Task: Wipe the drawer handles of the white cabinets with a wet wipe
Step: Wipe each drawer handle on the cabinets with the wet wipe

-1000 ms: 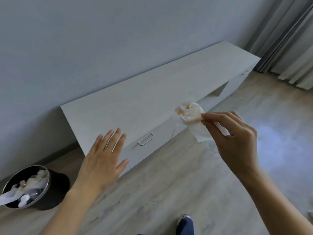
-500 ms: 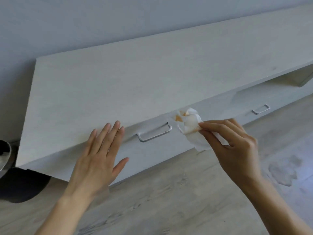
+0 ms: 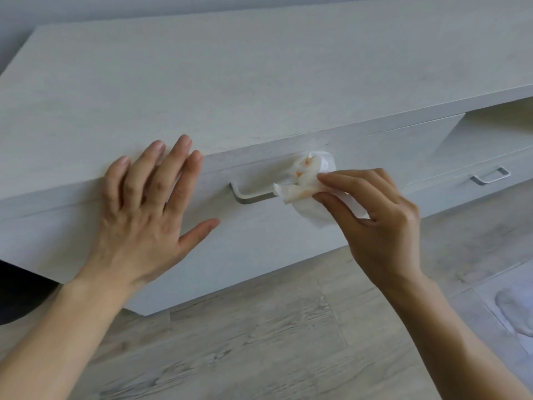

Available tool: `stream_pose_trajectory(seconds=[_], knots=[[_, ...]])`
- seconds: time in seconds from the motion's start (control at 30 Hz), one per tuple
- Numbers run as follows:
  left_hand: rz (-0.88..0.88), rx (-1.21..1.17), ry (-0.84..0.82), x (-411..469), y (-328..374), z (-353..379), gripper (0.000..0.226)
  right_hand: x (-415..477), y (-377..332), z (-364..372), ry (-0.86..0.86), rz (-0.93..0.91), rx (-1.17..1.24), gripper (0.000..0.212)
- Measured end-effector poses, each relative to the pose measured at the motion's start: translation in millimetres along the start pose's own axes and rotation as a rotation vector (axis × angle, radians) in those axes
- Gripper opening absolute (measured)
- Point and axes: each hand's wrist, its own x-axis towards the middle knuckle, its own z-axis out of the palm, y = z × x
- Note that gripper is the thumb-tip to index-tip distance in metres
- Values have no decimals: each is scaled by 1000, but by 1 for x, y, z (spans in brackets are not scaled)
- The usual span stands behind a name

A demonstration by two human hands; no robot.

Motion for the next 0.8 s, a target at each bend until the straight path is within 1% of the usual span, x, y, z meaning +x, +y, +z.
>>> stream_pose_trajectory(seconds=[0.13,0.27,0.43,0.63,0.8], knots=[[-7,-9,27,1,1,2,86,6,-3,15,-23,-47,-9,21],[-7,-2,35,2,2,4,87,1,1,31,-59,-97,-24,17],[-15,-16,46,2,3,6,87,-1,-1,41,-8,-92,-1,12],[-13,-32,46,2,3,6,86,4,-9,55,-19,-146,19,27],[-13,-15,34,2,4,5,84,3,-8,56,-12,-138,54,23]])
